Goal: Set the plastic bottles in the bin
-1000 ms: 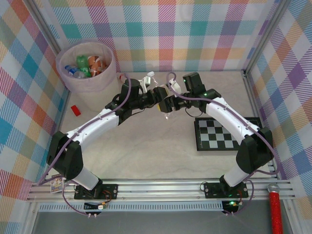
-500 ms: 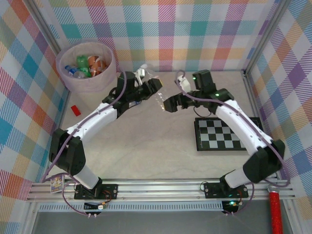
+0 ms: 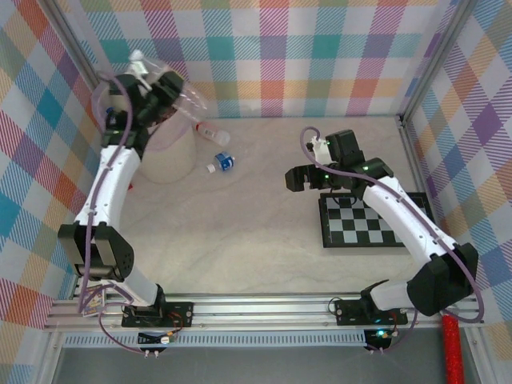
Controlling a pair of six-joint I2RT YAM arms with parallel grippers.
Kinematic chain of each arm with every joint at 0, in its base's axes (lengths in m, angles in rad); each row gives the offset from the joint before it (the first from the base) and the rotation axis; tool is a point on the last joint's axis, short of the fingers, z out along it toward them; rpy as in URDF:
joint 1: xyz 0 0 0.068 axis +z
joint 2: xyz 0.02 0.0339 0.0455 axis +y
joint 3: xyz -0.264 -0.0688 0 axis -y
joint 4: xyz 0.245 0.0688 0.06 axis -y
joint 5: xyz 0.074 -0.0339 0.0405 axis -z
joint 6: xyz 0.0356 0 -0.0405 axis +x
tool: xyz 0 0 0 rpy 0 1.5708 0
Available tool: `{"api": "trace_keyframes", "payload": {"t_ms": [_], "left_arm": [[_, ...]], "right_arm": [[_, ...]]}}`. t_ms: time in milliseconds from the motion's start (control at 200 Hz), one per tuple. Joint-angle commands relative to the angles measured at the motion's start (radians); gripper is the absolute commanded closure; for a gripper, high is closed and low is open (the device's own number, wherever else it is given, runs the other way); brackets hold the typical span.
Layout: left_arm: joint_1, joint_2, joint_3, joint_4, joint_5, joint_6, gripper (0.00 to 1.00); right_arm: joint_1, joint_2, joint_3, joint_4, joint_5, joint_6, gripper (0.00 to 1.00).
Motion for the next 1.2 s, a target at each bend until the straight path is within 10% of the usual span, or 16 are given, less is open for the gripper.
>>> {"api": "trace_keyframes", "payload": {"t_ms": [0, 765, 965, 1195], "left_arm": [[0.086, -0.038, 0.064, -0.033, -0.081, 0.032, 0.43], [0.225, 0.358, 0.754, -0.862, -0.349, 0.56, 0.37], [0.226, 0.439, 0.854, -0.995, -0.297, 0.635, 0.02], [0.226, 0.326, 0.762, -0.884, -0.29, 0.626, 0.0]], "right_arm": [[-0.001, 0.015, -0.019, -0.015, 0.035, 0.033, 0.01], [-0.001, 0.063, -0.044, 0.01, 0.138, 0.105, 0.01], [-0.001, 0.08, -0.043, 0.012, 0.107, 0.117, 0.01], [0.0, 0.084, -0.038, 0.011, 0.096, 0.131, 0.01]]}}
